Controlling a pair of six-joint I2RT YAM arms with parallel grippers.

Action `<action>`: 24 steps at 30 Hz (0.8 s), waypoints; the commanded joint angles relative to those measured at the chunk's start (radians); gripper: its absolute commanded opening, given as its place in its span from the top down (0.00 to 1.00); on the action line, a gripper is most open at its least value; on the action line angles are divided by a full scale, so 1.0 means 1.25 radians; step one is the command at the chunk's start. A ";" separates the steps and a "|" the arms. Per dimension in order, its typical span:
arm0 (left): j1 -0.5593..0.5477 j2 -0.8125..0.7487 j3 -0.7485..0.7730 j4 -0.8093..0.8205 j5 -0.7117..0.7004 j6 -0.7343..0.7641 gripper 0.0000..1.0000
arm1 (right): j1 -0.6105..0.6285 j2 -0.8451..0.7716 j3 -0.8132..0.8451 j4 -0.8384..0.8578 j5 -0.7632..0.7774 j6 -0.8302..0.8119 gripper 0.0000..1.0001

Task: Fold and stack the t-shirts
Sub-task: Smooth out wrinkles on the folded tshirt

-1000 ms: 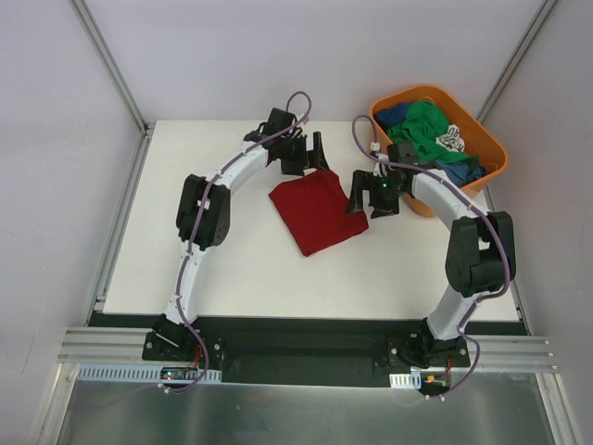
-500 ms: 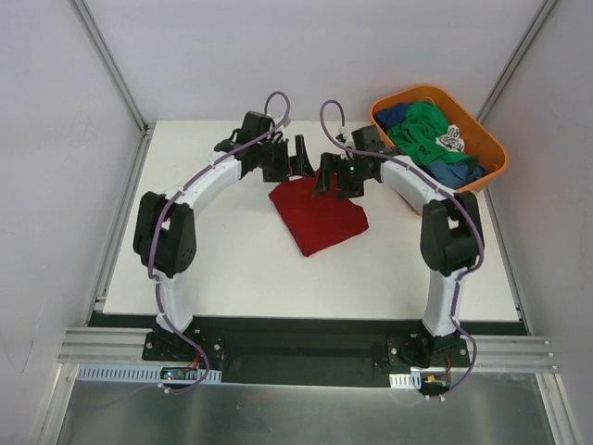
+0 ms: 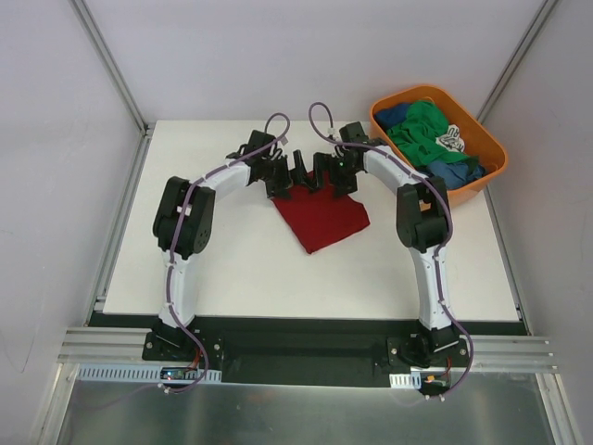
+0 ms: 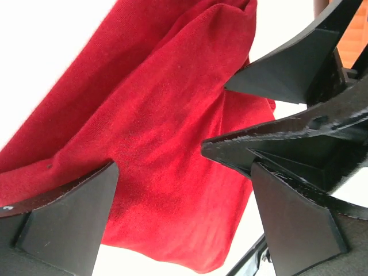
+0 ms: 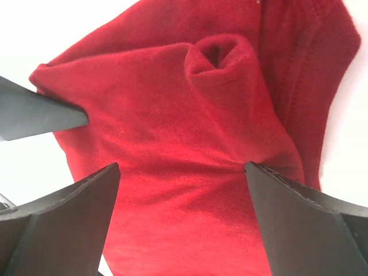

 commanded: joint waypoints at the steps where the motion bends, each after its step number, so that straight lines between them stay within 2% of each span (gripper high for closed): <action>1: -0.008 -0.039 -0.115 -0.057 0.037 0.008 0.01 | -0.019 0.024 0.052 0.014 -0.013 -0.069 0.03; 7: -0.020 -0.207 -0.324 -0.056 -0.005 -0.029 0.01 | -0.009 -0.046 0.083 -0.037 -0.045 -0.172 0.03; 10: -0.044 -0.321 -0.413 -0.048 -0.031 -0.052 0.01 | -0.004 -0.151 0.050 -0.065 -0.097 -0.221 0.03; 13: -0.078 -0.427 -0.462 -0.041 -0.036 -0.070 0.01 | 0.001 -0.277 -0.052 -0.053 -0.170 -0.229 0.03; 17: -0.113 -0.558 -0.472 -0.041 -0.078 -0.067 0.01 | 0.021 -0.446 -0.254 0.053 -0.320 -0.164 0.03; 18: -0.113 -0.572 -0.472 -0.041 -0.103 -0.064 0.00 | 0.027 -0.475 -0.341 0.079 -0.346 -0.125 0.03; 21: -0.108 -0.585 -0.458 -0.041 -0.161 -0.054 0.01 | 0.065 -0.566 -0.460 0.170 -0.419 -0.056 0.03; 24: -0.094 -0.522 -0.401 -0.041 -0.151 -0.046 0.01 | 0.110 -0.613 -0.580 0.224 -0.434 -0.027 0.03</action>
